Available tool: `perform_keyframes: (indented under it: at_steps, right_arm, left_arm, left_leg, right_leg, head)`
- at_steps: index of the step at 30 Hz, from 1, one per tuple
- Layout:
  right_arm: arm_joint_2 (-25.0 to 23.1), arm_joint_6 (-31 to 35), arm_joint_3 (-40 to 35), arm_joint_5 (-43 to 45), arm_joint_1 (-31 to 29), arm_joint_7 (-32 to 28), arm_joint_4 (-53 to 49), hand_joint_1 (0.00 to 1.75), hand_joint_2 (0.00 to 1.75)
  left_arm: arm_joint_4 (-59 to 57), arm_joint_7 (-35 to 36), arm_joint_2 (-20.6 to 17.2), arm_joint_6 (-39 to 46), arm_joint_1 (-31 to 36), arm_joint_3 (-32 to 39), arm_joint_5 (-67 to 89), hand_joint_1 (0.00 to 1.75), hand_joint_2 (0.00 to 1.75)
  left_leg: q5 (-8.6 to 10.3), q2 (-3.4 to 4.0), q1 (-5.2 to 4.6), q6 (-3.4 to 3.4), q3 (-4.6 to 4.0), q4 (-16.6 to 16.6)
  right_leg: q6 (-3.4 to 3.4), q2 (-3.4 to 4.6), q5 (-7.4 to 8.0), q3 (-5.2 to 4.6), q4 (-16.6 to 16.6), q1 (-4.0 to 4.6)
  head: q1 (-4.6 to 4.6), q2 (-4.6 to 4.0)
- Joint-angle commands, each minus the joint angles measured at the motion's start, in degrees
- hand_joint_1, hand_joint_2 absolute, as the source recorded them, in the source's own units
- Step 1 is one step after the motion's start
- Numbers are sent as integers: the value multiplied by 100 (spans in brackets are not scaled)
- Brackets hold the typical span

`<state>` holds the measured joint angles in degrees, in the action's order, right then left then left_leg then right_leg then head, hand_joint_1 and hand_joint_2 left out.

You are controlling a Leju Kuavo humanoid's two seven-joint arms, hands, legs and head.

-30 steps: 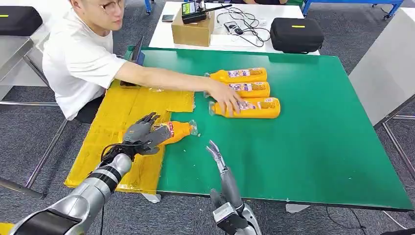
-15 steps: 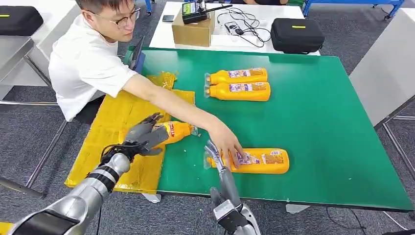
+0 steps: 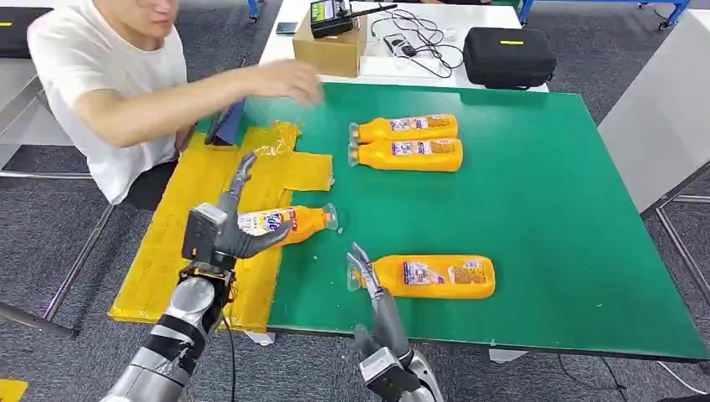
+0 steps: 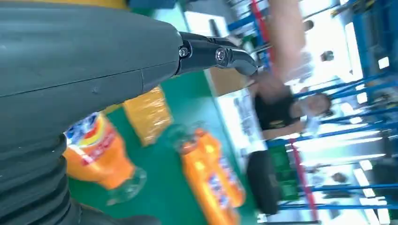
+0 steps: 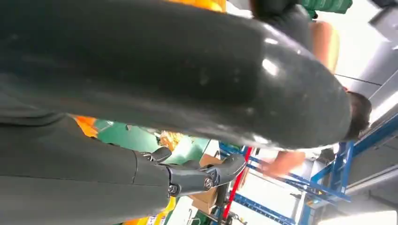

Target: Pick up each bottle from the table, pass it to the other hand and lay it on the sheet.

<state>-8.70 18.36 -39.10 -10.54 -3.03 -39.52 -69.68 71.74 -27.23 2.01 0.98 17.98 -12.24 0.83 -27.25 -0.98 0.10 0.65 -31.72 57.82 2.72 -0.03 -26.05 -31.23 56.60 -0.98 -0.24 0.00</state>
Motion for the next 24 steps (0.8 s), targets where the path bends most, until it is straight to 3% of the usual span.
perform_keyframes:
  at_steps: [1, 13, 15, 16, 17, 19, 21, 24]
  right_arm:
    - [213, 82, -214, -22, -199, -48, 191, 0, 0]
    - [224, 109, -229, -46, -200, -48, 190, 0, 0]
    - [316, 587, -384, -756, -265, -48, 303, 0, 0]
    - [438, 970, -508, -1512, -376, 92, 480, 0, 175]
    - [710, 1268, -552, -2646, -520, 729, 526, 0, 175]
    - [1209, 1286, -296, -3884, -624, 1709, 430, 0, 175]
    - [1649, 1279, 328, -4530, -419, 2208, 4, 0, 175]
    - [2043, 1176, 1302, -5368, 9, 2690, -538, 0, 175]
  left_arm:
    - [660, -56, 14, 15, -143, 202, -22, 0, 175]
    - [723, -57, 4, 14, -171, 190, -23, 0, 175]
    - [965, -206, -2, 83, -279, 221, -75, 0, 175]
    - [1164, -262, -8, 62, -370, 264, -156, 0, 175]
    - [1485, -286, -3, 76, -543, 368, -226, 0, 175]
    - [2150, -354, 100, 69, -1025, 653, -485, 0, 175]
    - [2884, -365, 235, 36, -1694, 895, -660, 0, 175]
    - [3421, -497, 377, -48, -2457, 1005, -642, 0, 175]
  left_leg:
    - [1, 14, 4, -2, -1, 2]
    - [3, 9, 3, -4, 0, -2]
    - [1, 17, 8, -6, 1, 1]
    - [1, 12, 3, -3, 1, -2]
    - [0, 16, 5, -3, 1, 0]
    - [0, 28, 2, 1, 4, -4]
    - [-3, 47, 2, 4, 12, -9]
    - [-2, 13, -12, 6, 6, -8]
  right_leg:
    - [-8, 8, 6, -1, -2, 5]
    - [-11, 3, 5, 2, -4, 4]
    - [-15, 9, 7, 3, -5, 10]
    - [-9, 8, 5, 2, -5, 4]
    - [-11, 10, 6, 2, -5, 6]
    - [-5, 22, 11, 4, -11, 2]
    - [-5, 33, 15, 11, -22, 3]
    - [2, 6, 1, 7, -12, -12]
  head:
    - [2, 0]
    - [2, 0]
    - [0, 0]
    - [2, 0]
    - [2, 0]
    - [2, 0]
    - [-2, 0]
    - [0, 0]
